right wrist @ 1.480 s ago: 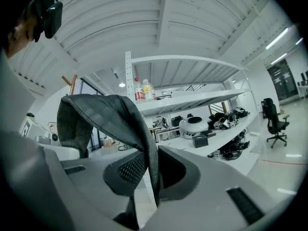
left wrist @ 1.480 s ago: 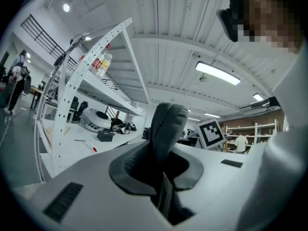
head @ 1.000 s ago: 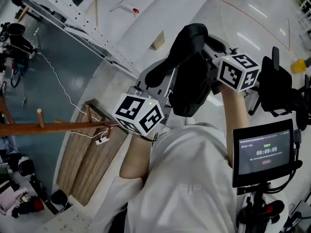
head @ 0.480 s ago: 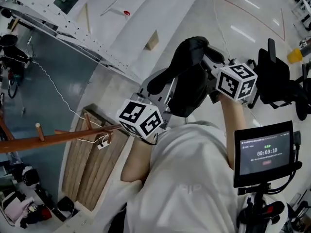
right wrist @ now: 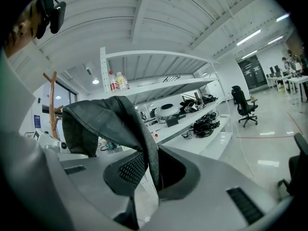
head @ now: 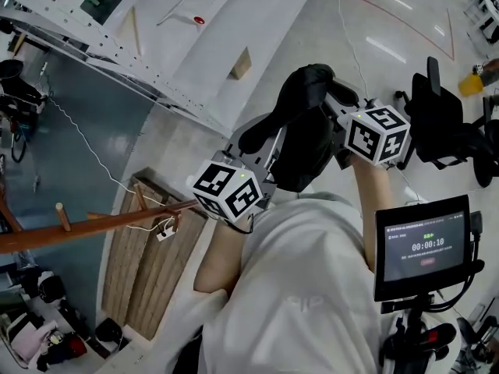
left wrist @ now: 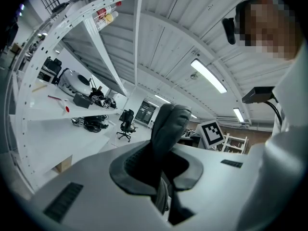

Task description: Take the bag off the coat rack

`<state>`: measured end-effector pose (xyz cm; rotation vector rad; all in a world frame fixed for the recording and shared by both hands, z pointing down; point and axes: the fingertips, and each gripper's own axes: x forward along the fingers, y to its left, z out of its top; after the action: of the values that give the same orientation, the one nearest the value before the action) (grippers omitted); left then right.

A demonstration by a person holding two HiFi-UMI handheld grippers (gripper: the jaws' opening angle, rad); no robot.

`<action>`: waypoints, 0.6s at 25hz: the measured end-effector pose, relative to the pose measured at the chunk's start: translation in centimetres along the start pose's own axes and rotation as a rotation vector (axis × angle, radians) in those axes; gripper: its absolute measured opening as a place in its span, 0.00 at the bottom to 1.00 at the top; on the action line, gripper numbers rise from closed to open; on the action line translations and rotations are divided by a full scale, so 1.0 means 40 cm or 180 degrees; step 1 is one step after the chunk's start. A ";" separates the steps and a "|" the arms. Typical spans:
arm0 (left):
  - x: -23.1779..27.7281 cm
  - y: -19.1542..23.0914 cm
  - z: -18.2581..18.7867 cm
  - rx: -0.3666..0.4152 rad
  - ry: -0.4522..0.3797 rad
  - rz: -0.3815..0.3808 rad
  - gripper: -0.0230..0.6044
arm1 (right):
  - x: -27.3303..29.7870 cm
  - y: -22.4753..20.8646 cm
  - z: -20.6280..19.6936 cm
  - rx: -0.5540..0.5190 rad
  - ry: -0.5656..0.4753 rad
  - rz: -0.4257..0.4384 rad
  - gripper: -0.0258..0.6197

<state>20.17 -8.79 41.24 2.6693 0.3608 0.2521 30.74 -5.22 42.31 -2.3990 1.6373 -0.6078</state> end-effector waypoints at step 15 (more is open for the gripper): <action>0.000 0.000 -0.012 -0.0044 0.0039 0.0020 0.11 | 0.000 -0.003 -0.008 0.0031 0.0021 -0.0010 0.15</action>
<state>20.07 -8.59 41.68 2.6569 0.3534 0.2721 30.71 -5.15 42.65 -2.3958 1.6296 -0.6235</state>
